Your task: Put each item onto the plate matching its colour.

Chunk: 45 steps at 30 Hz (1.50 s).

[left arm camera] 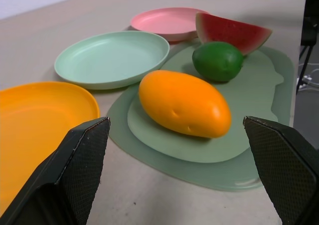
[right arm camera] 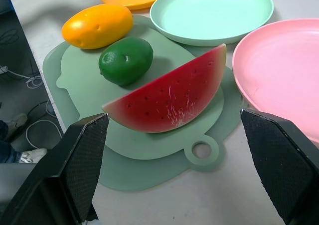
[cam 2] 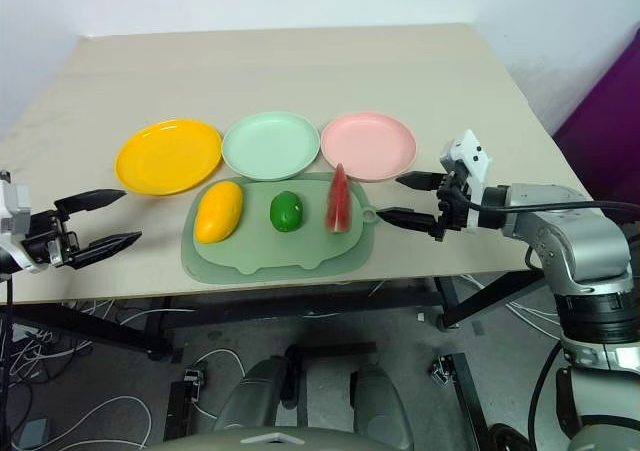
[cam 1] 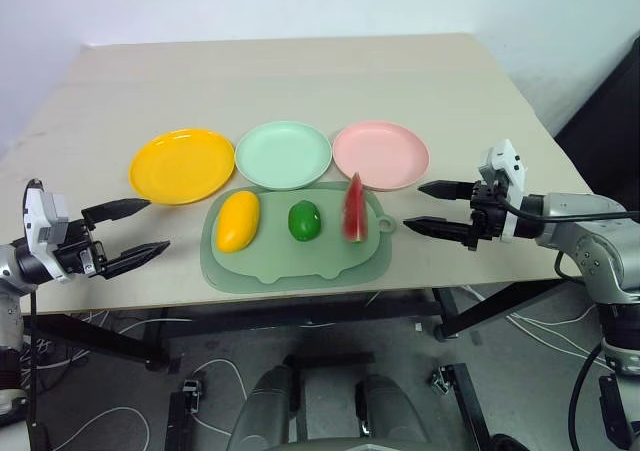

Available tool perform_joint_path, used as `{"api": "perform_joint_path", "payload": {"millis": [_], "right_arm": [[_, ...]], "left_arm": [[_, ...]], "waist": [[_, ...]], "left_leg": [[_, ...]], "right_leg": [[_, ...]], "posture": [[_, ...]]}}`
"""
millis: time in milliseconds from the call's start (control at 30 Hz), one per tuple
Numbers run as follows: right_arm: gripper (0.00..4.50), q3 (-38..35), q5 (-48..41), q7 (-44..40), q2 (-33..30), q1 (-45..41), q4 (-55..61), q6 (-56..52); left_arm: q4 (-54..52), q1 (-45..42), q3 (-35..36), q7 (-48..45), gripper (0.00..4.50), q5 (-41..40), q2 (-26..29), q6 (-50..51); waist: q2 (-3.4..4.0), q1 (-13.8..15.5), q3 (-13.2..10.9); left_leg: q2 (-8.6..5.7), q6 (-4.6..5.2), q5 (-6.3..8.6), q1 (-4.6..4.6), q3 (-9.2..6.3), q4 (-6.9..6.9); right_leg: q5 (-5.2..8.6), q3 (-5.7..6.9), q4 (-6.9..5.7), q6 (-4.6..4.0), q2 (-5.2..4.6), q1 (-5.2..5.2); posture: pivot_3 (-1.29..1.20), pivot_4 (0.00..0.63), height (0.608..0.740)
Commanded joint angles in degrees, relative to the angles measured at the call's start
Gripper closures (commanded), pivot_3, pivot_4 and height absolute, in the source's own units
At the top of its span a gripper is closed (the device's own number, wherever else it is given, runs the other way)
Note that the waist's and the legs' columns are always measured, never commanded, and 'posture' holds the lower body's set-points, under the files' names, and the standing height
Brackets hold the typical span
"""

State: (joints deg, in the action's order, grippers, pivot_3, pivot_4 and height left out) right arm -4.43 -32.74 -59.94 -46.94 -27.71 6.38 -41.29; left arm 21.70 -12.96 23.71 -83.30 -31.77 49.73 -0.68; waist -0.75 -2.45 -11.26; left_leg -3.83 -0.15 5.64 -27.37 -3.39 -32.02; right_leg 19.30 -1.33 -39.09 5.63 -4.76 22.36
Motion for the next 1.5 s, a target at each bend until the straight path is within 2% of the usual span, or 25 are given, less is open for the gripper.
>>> {"api": "perform_joint_path", "payload": {"millis": [33, 233, 467, 667, 967, 1233, 1500], "right_arm": [[0.01, 0.29, -0.21, 1.03, 0.93, -2.51, 1.16, -0.2], [0.01, 0.89, 0.02, 4.52, 2.47, -4.78, 1.5, -2.78], [0.01, 1.78, -1.55, 9.82, 4.0, -8.51, 3.49, -12.3], [0.01, 0.51, -1.62, 22.5, 11.0, -18.7, -0.25, -28.01], [0.01, -2.58, 2.24, 37.23, 21.31, -28.2, -8.23, -40.42], [0.01, -7.39, 8.15, 48.92, 31.12, -32.95, -9.51, -49.6], [0.01, -9.78, 5.19, 56.68, 38.23, -33.08, -9.51, -51.21]], "left_arm": [[0.17, -1.26, 0.7, -0.44, 0.0, -0.15, 0.88, -1.09], [0.47, -3.23, -0.65, -0.94, 0.0, 0.13, 0.03, -1.73], [1.2, -4.3, -2.62, -1.48, 0.0, 0.87, -1.48, -3.55], [0.12, -5.93, -4.63, -2.8, 0.0, 1.03, -2.25, -3.6], [-1.5, -10.47, -8.63, -2.39, 0.0, 1.73, -4.4, -3.3], [-1.21, -10.68, -9.32, -2.29, 0.0, 2.0, -5.14, -3.61], [-2.01, -9.99, -9.74, -2.28, 0.0, 2.35, -6.2, -4.54]], "waist": [[0.0, -0.02, 0.0], [0.0, 0.02, 0.0], [0.0, -0.02, 0.0], [0.0, -0.08, 0.0], [-0.03, 0.06, 0.02], [-0.02, -0.09, 0.02], [-0.02, -0.04, 0.02]], "left_leg": [[0.0, 0.0, 0.0, 0.0, 0.0, 0.0], [0.0, 0.0, 0.0, 0.0, 0.0, 0.0], [0.0, 0.0, 0.0, 0.0, 0.0, 0.0], [0.0, 0.0, -0.01, 0.01, 0.0, 0.01], [-0.06, 0.01, -0.01, -0.01, 0.0, 0.0], [-0.01, 0.03, -0.1, -0.01, -0.01, 0.02], [-0.05, 0.01, -0.09, -0.01, 0.0, 0.0]], "right_leg": [[0.0, 0.0, 0.0, 0.0, 0.0, 0.0], [0.0, 0.0, 0.0, 0.0, 0.0, 0.01], [-0.01, 0.0, 0.0, 0.01, 0.0, 0.01], [-0.01, -0.01, -0.1, 0.0, 0.03, 0.07], [-0.1, 0.0, -0.09, 0.17, 0.05, 0.07], [-0.13, -0.02, -0.3, 0.22, 0.16, 0.2], [-0.17, 0.01, -0.33, 0.28, 0.15, 0.16]], "posture": [[0.0, 0.15, 0.737], [0.0, 0.15, 0.737], [0.0, 0.15, 0.737], [0.0, 0.15, 0.737], [0.0, 0.15, 0.737], [0.0, 0.15, 0.737], [0.0, 0.15, 0.737]]}}
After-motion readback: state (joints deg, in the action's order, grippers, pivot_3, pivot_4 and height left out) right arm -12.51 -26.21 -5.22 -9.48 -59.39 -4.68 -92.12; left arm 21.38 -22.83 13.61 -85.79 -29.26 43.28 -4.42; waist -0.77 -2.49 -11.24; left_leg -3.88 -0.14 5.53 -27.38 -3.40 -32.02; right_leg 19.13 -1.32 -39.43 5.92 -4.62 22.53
